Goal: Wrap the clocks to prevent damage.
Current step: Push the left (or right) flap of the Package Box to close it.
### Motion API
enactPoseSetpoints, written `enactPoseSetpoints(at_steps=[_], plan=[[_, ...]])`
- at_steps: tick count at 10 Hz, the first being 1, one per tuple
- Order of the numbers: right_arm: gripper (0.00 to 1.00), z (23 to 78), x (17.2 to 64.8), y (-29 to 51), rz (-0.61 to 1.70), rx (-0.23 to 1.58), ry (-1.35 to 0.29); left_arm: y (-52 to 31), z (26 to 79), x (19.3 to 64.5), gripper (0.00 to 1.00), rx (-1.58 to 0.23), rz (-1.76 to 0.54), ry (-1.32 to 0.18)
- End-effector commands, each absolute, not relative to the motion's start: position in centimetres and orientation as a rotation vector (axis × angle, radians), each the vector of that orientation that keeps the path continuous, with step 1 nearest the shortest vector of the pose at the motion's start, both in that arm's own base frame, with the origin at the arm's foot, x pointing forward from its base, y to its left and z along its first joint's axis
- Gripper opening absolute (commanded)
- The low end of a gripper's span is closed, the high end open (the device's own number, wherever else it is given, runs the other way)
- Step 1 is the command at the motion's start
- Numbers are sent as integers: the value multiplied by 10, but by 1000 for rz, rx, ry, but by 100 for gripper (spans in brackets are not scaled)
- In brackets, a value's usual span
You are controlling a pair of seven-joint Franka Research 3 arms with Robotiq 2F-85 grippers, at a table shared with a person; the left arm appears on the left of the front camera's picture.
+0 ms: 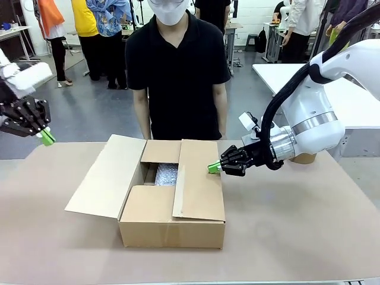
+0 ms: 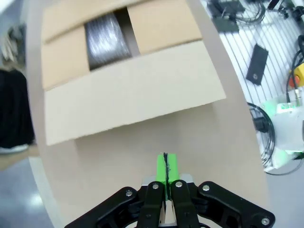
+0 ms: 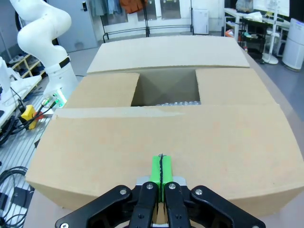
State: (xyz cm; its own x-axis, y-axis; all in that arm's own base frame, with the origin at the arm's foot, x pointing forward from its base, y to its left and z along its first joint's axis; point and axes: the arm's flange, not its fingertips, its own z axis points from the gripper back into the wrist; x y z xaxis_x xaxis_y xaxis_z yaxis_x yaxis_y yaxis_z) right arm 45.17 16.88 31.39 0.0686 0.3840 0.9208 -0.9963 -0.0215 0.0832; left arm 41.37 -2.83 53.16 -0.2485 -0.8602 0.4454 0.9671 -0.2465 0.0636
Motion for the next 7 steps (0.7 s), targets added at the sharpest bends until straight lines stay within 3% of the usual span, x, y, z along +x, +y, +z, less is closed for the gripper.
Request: enactPoseSetpoints(at_steps=[1,3,5,7], plan=[[1,309,451,171,1324,979,-842,2,508,437,0,-527,-1824,-527],[1,309,451,171,1324,979,-842,17,478,464,0,-605,-1661,-628],[1,309,451,171,1324,979,-842,29,425,446,0,-667,-1499,-707],[1,309,451,171,1324,979,-842,26,414,447,0,-685,-1441,-656]])
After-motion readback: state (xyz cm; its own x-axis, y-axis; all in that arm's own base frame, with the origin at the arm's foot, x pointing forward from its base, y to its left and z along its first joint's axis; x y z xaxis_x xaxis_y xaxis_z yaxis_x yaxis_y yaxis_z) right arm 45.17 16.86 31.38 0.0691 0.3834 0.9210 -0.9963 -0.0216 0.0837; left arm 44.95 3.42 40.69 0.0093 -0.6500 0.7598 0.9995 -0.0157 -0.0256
